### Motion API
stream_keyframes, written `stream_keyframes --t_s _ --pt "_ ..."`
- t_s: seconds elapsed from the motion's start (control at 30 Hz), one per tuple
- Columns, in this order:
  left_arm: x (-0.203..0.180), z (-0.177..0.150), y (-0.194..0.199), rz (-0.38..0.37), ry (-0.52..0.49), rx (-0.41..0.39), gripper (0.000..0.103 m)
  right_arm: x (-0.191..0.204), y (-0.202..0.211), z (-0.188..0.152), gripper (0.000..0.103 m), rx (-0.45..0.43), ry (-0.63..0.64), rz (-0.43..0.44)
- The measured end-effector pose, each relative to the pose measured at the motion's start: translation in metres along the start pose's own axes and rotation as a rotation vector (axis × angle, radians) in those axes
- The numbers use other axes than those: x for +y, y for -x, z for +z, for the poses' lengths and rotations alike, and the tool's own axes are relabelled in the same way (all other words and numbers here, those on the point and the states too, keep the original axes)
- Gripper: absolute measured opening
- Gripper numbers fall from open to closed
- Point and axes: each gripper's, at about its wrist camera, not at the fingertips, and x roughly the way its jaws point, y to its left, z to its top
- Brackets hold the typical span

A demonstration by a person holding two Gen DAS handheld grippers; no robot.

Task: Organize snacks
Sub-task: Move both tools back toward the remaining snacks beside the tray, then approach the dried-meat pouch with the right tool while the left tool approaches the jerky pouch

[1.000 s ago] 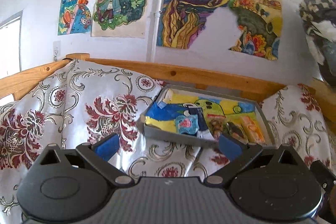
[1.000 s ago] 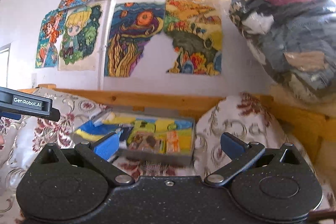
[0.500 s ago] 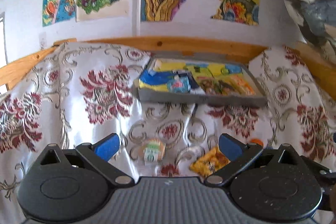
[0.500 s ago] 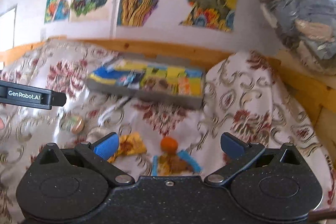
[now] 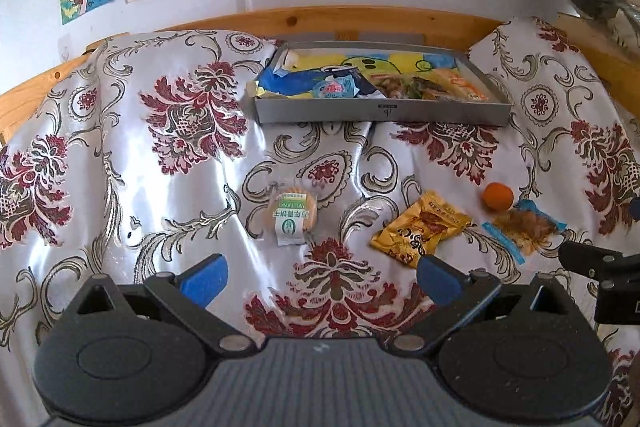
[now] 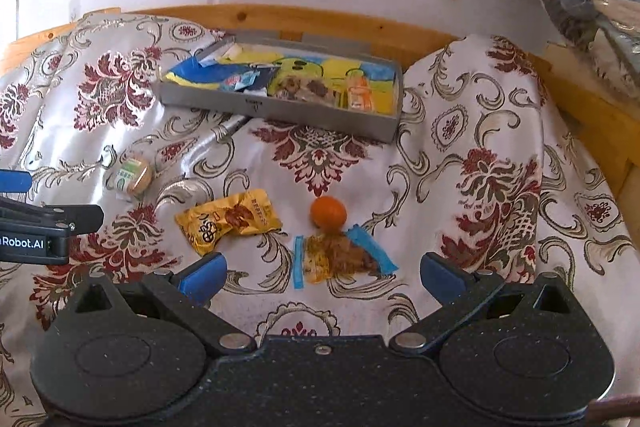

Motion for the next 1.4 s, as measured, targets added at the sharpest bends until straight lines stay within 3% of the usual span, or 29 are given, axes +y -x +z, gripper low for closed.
stream_keyframes --t_s 0.33,0.87,1.07,1.33,1.4 --pt "-0.004 0.004 -0.014 0.025 -0.032 0.057 0.102 0.001 -0.008 0.001 0.102 0.049 0.011 0.015" --pt "-0.026 0.024 -0.055 -0.005 -0.110 0.115 0.102 -0.024 -0.035 0.017 0.102 0.151 -0.126 0.158" --pt "-0.031 0.026 -0.074 -0.015 -0.141 0.142 0.102 -0.030 -0.050 0.030 0.102 0.101 -0.010 0.113" --pt "-0.042 0.027 -0.094 -0.062 -0.215 0.125 0.102 -0.046 -0.086 0.035 0.102 0.141 0.100 0.225" --pt "-0.048 0.028 -0.098 -0.084 -0.250 0.114 0.102 -0.046 -0.094 0.034 0.102 0.149 0.158 0.219"
